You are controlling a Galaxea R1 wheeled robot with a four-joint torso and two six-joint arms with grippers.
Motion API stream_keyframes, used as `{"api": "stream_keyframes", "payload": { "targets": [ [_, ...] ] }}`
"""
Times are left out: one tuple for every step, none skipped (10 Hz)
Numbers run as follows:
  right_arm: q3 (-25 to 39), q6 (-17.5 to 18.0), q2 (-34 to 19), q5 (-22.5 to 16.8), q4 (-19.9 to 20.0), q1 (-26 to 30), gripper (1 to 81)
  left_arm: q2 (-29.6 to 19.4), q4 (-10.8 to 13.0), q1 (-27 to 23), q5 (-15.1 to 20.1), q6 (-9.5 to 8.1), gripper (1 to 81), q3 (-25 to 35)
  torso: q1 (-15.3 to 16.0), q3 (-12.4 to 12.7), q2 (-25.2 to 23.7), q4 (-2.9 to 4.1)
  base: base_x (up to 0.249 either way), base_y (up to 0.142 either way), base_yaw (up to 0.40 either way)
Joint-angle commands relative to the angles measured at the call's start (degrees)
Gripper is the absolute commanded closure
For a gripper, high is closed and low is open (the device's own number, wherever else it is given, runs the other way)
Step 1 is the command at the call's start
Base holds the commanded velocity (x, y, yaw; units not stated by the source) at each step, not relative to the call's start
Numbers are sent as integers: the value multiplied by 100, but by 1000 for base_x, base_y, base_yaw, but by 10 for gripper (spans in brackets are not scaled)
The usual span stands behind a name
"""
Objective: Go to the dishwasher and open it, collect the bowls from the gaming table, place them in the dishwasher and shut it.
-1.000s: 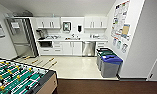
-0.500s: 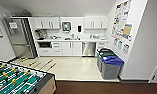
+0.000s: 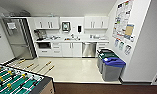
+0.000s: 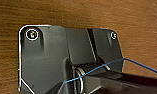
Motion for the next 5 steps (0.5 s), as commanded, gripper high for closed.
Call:
{"api": "stream_keyframes", "payload": {
  "targets": [
    [66, -21, -79, -295, -23, 308, 10, 34, -23, -317, 296, 46, 10, -184, 0, 0, 0, 0, 138, 0, 0],
    [57, -21, -62, -295, -40, 308, 10, 113, -15, -317, 296, 46, 10, -343, -2, 0, 0, 0, 138, 0, 0],
    [57, -21, -62, -287, -50, 316, 10, 175, -15, -317, 296, 46, 10, -457, -2, 0, 0, 0, 138, 0, 0],
    [57, -21, -53, -287, -58, 316, 10, 202, -15, -325, 287, 46, 10, -493, 0, 0, 0, 0, 138, 0, 0],
    [49, -21, -61, -295, -58, 325, 10, 202, -15, -325, 279, 46, 10, -493, 0, 0, 0, 0, 138, 0, 0]
  ]
}}
